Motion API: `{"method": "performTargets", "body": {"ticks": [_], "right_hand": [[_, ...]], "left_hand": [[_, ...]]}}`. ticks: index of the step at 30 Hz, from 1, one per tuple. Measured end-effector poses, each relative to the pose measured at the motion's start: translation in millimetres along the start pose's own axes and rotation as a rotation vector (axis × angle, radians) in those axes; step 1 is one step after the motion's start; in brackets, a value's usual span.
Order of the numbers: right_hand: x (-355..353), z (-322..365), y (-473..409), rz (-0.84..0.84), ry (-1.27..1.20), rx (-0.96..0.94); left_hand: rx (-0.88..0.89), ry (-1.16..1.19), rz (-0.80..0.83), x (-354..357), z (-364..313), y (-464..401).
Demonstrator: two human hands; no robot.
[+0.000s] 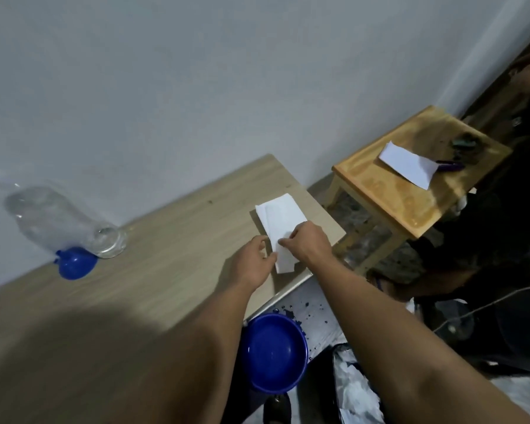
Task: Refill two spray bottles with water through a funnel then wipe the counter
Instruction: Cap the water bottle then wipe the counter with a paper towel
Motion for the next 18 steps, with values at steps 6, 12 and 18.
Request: {"method": "performTargets", "body": {"ticks": [6, 12, 18], "right_hand": [[11.9, -0.4, -8.4, 0.069, 0.054, -0.024], [12.6, 2.1, -10.2, 0.084, 0.046, -0.036], [10.9, 1.1, -13.4, 0.097, 0.049, -0.075]], "left_hand": [[-0.070, 0.014, -0.028, -1.2, 3.1, -15.9], [-0.139, 0.017, -0.032, 3.6, 12.3, -26.7], [-0.169, 0.070, -0.055, 10.8, 13.0, -36.1]]}}
Point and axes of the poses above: each hand's wrist, its own y-axis away from the middle knuckle, its own x-axis out of the palm, z = x × y, the point moved 7 cm from there along -y, towards the middle knuckle, and after that the axes turned 4 degrees about y, right-handed, at the moved point
